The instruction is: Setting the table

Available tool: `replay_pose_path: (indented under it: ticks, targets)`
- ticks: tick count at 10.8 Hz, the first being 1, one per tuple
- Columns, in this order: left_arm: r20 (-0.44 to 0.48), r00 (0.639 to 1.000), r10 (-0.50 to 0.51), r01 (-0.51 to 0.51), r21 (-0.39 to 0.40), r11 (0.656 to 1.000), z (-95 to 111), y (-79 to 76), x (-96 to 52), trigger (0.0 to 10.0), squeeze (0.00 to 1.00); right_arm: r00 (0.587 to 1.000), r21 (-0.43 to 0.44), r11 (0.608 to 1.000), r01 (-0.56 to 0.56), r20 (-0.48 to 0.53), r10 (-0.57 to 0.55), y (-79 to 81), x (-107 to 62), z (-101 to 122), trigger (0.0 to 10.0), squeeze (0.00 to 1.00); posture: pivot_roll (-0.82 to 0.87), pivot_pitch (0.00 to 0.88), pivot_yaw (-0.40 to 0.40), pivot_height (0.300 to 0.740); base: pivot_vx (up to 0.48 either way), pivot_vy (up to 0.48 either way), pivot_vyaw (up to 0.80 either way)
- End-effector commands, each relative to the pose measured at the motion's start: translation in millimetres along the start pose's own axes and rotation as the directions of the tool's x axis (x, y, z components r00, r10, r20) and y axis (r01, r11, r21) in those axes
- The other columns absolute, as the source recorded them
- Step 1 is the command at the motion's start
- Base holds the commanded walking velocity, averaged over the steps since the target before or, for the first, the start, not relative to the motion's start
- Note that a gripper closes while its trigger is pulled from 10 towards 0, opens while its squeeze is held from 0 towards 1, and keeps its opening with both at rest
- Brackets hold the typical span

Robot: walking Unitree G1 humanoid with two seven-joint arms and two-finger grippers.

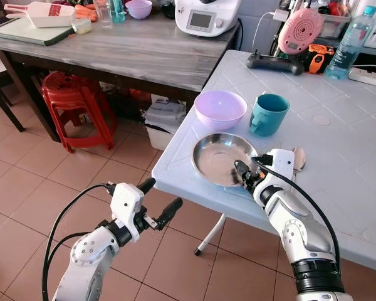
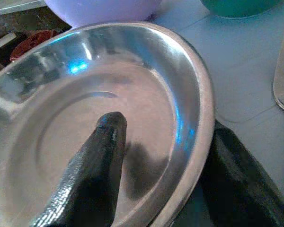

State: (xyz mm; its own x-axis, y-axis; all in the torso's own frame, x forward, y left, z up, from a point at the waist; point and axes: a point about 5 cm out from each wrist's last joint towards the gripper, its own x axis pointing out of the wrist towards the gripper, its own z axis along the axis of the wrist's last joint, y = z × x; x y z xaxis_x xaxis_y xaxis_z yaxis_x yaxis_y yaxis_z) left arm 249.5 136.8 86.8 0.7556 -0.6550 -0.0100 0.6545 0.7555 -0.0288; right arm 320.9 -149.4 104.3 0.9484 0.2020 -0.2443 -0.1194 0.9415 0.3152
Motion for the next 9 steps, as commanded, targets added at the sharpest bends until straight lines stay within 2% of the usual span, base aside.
replay_pose_path:
  ticks: [1,4,6,9]
  targets:
    - [0.017,1.000,-0.015,0.015,0.002,1.000,3.6,-2.4,0.6,10.0,0.00,0.999,0.020,1.000,-0.001,-0.047,0.002,1.9,1.6,-8.0,0.0,0.00,-0.02,0.106,0.002,0.740,0.000,0.000,0.00]
    - [0.029,0.999,-0.028,0.028,0.003,1.000,4.3,-4.0,2.5,10.0,0.00,0.998,0.045,0.998,0.033,-0.063,-0.031,-3.3,1.7,-11.8,0.0,0.00,-0.02,0.099,-0.004,0.740,0.000,0.000,0.00]
    - [0.046,0.998,-0.033,0.033,0.017,0.999,6.8,-4.3,5.1,10.0,0.00,0.998,0.060,0.997,0.049,-0.048,-0.047,-0.1,3.8,-9.7,0.0,0.00,-0.02,0.092,-0.002,0.740,0.000,0.000,0.00]
    - [0.053,0.998,-0.025,0.024,0.016,1.000,6.8,-3.8,7.3,10.0,0.00,0.994,0.126,0.987,0.102,-0.057,-0.095,0.1,4.5,-13.4,0.0,0.00,-0.02,0.085,-0.004,0.740,0.000,0.000,0.00]
